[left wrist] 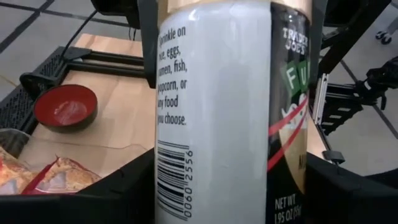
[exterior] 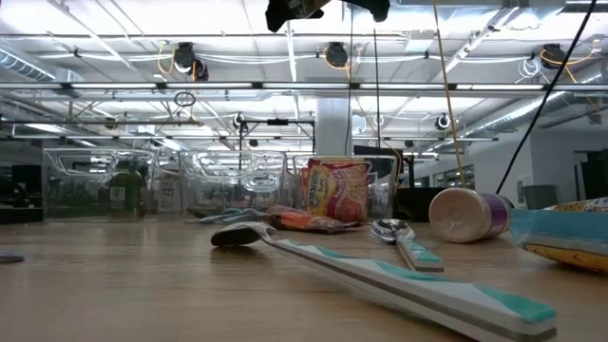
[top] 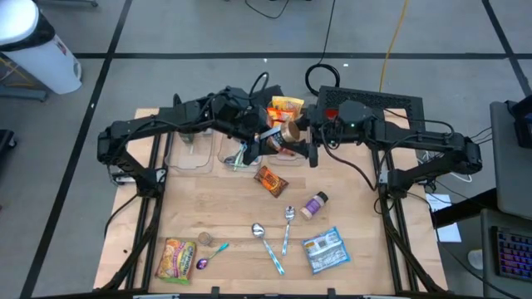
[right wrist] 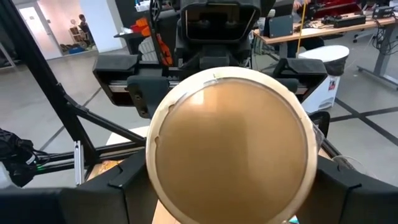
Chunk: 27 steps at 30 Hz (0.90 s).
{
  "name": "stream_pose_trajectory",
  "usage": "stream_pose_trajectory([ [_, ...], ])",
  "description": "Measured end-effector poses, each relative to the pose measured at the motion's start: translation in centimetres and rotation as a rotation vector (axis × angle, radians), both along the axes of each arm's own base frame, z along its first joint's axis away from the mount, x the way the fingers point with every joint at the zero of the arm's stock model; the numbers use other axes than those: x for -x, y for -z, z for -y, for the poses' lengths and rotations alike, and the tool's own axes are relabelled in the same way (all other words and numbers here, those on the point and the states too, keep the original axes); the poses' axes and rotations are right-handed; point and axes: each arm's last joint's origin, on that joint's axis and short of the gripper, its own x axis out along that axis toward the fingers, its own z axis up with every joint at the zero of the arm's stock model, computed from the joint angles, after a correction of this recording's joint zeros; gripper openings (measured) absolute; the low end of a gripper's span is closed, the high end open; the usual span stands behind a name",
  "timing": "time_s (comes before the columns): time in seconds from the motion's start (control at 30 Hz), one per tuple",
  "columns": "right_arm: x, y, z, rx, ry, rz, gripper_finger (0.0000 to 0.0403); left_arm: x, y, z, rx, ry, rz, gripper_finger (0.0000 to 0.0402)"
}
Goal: Pick & Place Food Item
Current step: Put the gold spice bottle into the left transparent bin
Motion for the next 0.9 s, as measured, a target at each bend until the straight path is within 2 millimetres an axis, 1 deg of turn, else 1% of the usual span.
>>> stream_pose_trajectory([
  [0.1,0.1,-0.2,0.0,0.004,0.002,0.014,0.0273,-0.1,-0.2,0.0,-0.001,-0.002,0.026,0.0275],
  [0.13,0.1,-0.3,0.0,0.002,0.004,0.021,0.0289,-0.1,-0.4,0.0,0.002,-0.004,0.038,0.0275],
  [0.27,0.2,-0.5,0.0,-0.056,0.034,0.043,0.0373,-0.3,-1.1,-0.1,0.010,-0.014,0.109,0.0275],
  [0.33,0.2,-0.7,0.0,-0.067,0.035,0.063,0.0387,-0.4,-1.6,-0.1,0.024,-0.015,0.159,0.0275],
  [0.57,0.2,-2.0,0.0,-0.047,0.029,0.194,0.0368,-0.8,-2.6,0.2,0.028,-0.009,0.257,0.0275],
  [0.73,0.4,-3.2,0.0,-0.044,0.023,0.315,0.0367,-1.0,-3.3,0.7,0.012,-0.011,0.330,0.0275],
  [0.9,0.2,-3.5,0.0,-0.036,0.021,0.365,0.0365,-1.7,-3.7,1.2,-0.011,-0.022,0.409,0.0275],
])
